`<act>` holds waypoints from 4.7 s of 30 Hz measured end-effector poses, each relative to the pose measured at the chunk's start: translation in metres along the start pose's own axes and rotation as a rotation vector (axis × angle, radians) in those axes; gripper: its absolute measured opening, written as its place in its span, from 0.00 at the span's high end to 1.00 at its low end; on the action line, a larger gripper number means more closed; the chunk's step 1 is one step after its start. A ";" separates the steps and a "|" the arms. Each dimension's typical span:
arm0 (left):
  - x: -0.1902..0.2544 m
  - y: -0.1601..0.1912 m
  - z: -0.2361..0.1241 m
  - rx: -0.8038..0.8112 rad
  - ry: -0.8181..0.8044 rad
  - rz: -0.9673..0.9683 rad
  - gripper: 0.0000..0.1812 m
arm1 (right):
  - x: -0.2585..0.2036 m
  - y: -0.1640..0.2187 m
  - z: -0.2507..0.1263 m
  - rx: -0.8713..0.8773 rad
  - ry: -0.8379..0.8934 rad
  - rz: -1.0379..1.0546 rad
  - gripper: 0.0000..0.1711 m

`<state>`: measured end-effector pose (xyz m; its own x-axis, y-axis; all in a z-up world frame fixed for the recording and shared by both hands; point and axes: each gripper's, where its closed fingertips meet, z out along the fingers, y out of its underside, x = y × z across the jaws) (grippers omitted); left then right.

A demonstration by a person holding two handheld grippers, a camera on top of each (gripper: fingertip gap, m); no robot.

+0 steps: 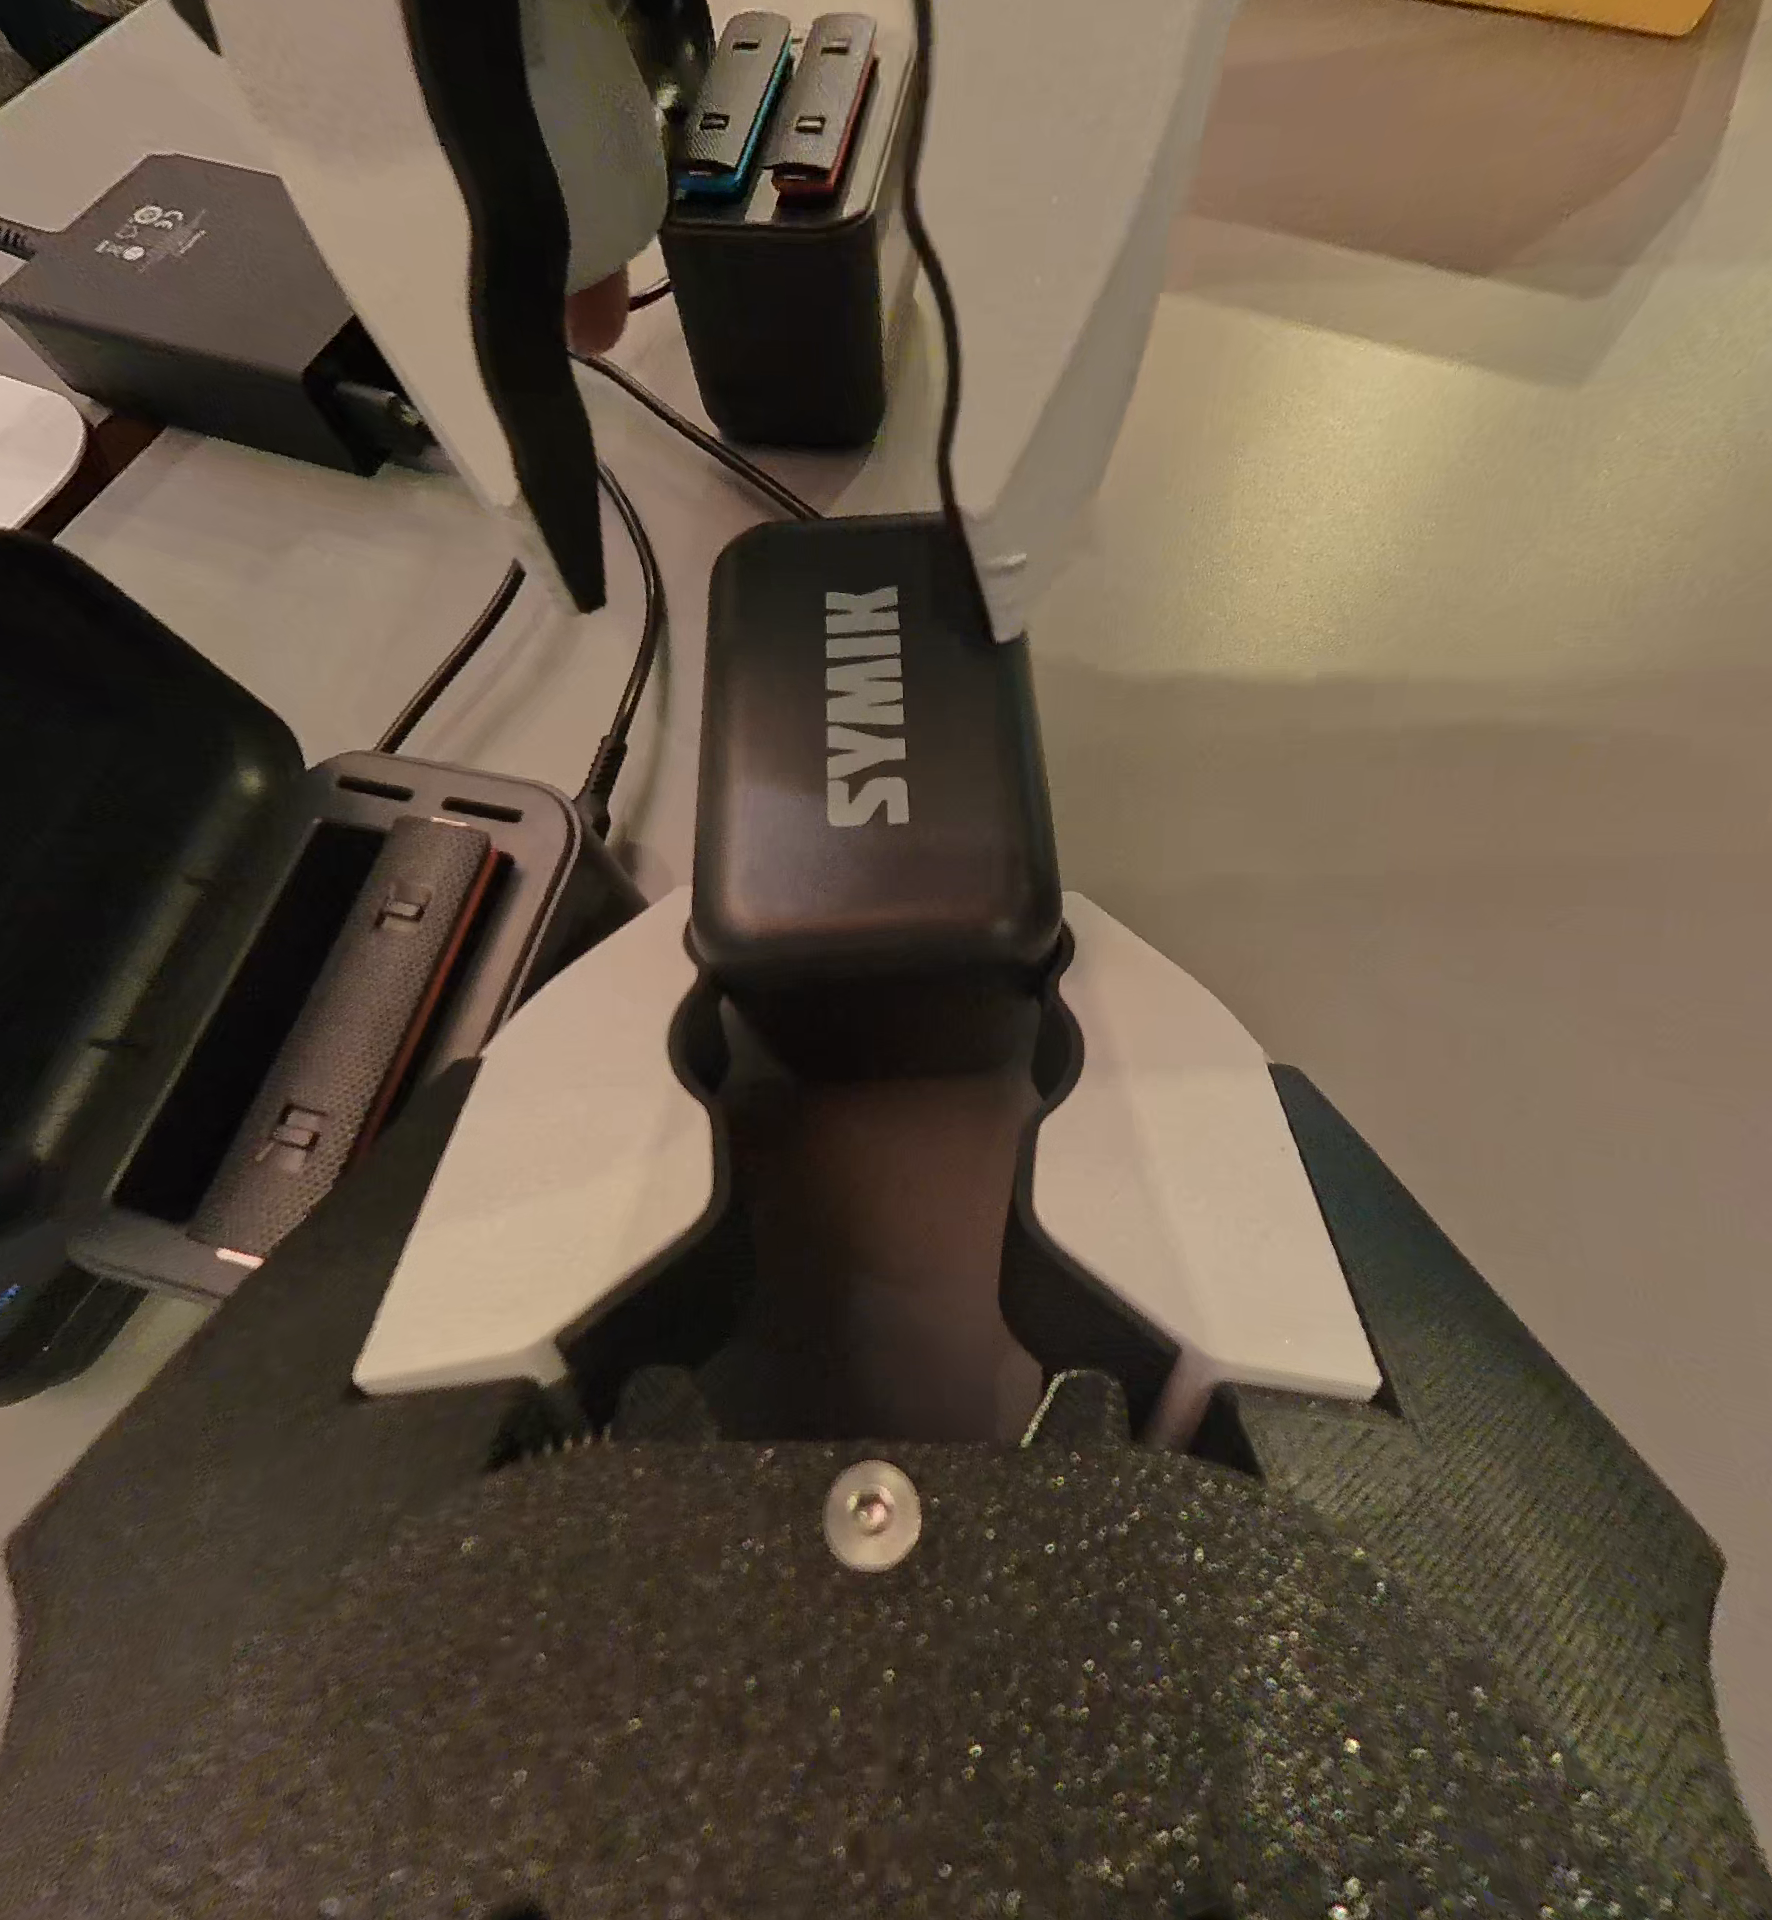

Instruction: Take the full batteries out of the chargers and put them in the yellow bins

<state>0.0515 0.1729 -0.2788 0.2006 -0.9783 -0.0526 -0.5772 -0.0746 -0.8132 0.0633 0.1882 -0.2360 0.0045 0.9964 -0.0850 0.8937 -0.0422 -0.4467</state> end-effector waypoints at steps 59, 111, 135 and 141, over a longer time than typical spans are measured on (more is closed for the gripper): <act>0.002 0.006 0.000 -0.038 0.025 0.011 0.68 | 0.022 -0.048 -0.063 0.243 0.278 0.180 0.79; 0.003 0.008 -0.003 -0.037 -0.069 -0.030 0.69 | 0.001 -0.008 0.009 0.487 0.898 0.890 0.66; 0.002 0.008 -0.003 -0.039 -0.055 -0.051 0.69 | -0.012 -0.029 -0.077 0.734 0.991 0.827 0.66; 0.002 0.008 -0.003 -0.037 -0.051 -0.053 0.69 | -0.011 -0.029 -0.071 0.733 0.973 0.834 0.66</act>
<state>0.0447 0.1695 -0.2834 0.2713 -0.9616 -0.0408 -0.5935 -0.1338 -0.7936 0.0693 0.1838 -0.1586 0.9492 0.3103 -0.0528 0.0614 -0.3468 -0.9359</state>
